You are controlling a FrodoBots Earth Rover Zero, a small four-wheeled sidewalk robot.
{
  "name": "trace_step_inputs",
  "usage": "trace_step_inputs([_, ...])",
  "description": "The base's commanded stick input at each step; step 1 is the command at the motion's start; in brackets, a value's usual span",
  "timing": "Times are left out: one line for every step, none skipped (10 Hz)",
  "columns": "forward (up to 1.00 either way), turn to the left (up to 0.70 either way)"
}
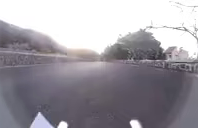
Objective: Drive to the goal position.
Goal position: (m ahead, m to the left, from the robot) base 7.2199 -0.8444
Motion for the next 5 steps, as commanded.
trace_step_inputs([0.7,-0.24])
trace_step_inputs([0.7,-0.35])
trace_step_inputs([0.7,-0.35])
trace_step_inputs([0.7,-0.35])
trace_step_inputs([0.7,-0.35])
